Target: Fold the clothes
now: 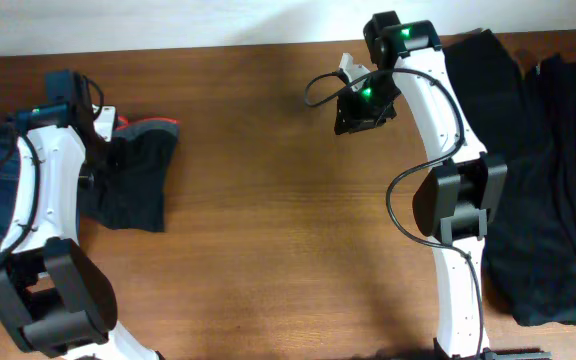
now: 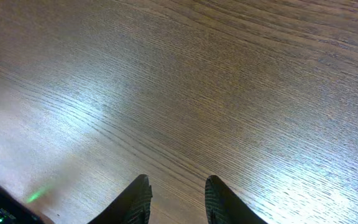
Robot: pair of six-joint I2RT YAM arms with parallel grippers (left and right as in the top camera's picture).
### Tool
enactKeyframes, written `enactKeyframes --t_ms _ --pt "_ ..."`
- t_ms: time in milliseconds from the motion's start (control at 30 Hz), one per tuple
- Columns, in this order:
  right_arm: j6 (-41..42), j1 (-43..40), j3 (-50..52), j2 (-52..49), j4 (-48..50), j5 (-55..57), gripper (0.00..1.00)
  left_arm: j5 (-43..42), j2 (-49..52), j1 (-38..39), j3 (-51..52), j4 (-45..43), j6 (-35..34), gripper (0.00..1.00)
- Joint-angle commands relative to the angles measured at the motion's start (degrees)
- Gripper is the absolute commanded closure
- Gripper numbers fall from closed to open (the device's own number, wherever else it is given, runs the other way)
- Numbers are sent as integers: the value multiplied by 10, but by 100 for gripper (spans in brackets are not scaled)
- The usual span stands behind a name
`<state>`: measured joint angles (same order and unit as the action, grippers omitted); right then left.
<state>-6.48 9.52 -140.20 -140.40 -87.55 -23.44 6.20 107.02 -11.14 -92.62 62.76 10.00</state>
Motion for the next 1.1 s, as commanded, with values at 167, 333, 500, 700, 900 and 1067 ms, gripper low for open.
enactKeyframes --t_ms 167,333,500,700,900,1067 --pt "-6 3 -6 13 -3 1 66 108 -22 -27 -77 -2 36 100" --pt "-6 3 -6 13 -3 1 66 107 -22 -66 -92 -15 36 100" --pt "-6 3 -6 13 -3 1 66 105 -22 -110 -92 -42 36 100" --pt "-6 3 -6 13 -5 1 66 105 -21 -157 -92 -60 36 100" --pt "-6 3 -6 13 -6 1 66 49 -20 -199 -92 -64 36 100" --pt "-6 3 -6 13 -9 1 66 49 -19 -216 -87 -64 33 100"
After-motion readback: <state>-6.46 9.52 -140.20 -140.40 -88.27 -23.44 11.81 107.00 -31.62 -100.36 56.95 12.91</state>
